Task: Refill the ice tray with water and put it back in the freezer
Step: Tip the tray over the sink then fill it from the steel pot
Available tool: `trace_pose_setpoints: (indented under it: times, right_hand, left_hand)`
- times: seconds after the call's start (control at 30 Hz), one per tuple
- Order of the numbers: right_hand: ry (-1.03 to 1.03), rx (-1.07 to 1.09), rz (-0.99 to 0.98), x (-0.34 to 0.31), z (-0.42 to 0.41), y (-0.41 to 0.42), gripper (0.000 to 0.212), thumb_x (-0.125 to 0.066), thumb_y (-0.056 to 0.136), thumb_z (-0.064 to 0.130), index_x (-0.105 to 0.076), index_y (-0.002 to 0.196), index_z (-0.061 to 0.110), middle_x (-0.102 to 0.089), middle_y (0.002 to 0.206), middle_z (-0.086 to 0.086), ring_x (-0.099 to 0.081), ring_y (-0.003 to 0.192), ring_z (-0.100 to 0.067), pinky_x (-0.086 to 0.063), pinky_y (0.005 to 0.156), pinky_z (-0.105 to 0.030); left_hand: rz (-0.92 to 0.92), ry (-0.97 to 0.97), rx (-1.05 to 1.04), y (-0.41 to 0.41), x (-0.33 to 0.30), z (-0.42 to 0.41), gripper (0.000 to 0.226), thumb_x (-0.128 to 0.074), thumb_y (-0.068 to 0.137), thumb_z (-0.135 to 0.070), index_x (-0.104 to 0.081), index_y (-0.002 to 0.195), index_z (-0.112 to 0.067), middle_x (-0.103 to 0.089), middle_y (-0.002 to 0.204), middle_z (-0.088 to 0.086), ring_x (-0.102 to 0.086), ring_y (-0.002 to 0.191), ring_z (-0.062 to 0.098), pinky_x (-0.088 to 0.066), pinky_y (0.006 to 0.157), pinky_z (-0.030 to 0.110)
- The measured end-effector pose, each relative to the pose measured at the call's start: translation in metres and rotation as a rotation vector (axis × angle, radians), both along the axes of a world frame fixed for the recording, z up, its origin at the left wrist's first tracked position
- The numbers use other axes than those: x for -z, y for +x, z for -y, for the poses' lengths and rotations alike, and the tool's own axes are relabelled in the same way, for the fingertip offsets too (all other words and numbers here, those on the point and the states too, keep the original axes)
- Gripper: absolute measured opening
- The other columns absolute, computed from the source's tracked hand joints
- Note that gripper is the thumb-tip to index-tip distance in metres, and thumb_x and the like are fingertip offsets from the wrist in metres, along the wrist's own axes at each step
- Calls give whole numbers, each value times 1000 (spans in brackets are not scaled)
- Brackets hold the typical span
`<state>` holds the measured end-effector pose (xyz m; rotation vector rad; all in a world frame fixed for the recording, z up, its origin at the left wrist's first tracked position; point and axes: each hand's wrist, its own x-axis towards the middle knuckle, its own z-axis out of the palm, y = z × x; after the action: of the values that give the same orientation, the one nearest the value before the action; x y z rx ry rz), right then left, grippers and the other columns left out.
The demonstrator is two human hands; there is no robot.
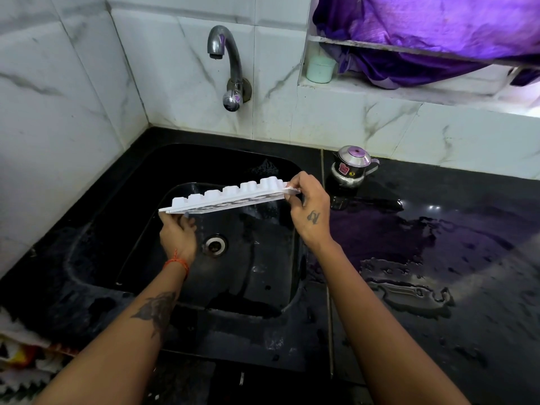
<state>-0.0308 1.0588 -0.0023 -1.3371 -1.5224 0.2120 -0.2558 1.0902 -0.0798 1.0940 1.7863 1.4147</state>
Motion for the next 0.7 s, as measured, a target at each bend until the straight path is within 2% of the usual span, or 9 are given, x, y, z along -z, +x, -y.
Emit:
trace_pose_setpoints:
  times: [0.1,0.23,0.33,0.43,0.6,0.7]
  right_hand:
    - [-70,24,-23,1,1,1,20,-59,75,-10,-54,81,8,-58,80,-4,-54,77,-19,-43,67,-28]
    - [-233,71,-89,1,3,4,22,-64,78,-1,-59,91,16,-62,84,1,-59,82,-21,-52,75,-43]
    - [-352,109,-138,0,6,7,22,-68,79,6,-61,95,20,-58,76,12,-62,80,-19,-53,76,-41]
    - [-484,161,-125,4,8,15,22,-70,80,13,-64,98,23,-57,73,17,-61,78,-13,-53,78,-37]
    - [-695,213,-131,8,14,32,29,-72,80,18,-66,108,20,-69,100,3,-64,94,-16,-51,83,-31]
    - [-770,234,-168,10,21,47,29,-71,81,17,-67,110,19,-69,103,1,-64,95,-17,-51,80,-29]
  left_hand:
    - [-105,-36,10,-3,0,3,25,-46,95,-9,-40,118,-2,-63,108,20,-63,97,38,-51,87,50]
    - [-173,-86,-17,-1,-6,13,23,-53,92,-10,-49,111,0,-64,109,19,-57,103,36,-41,85,35]
    - [-174,-134,-4,-2,-8,17,22,-55,88,-10,-56,110,-4,-65,106,15,-57,102,33,-35,78,28]
    - [-200,-194,29,-5,-8,19,24,-56,84,-11,-62,108,-9,-67,102,10,-58,100,30,-36,78,28]
    - [-264,-280,115,-6,-7,26,21,-57,82,-14,-67,101,-15,-64,90,1,-55,86,21,-38,76,28]
    - [-253,-299,181,0,-7,29,21,-59,80,-15,-69,98,-16,-65,89,-1,-57,87,19,-43,78,30]
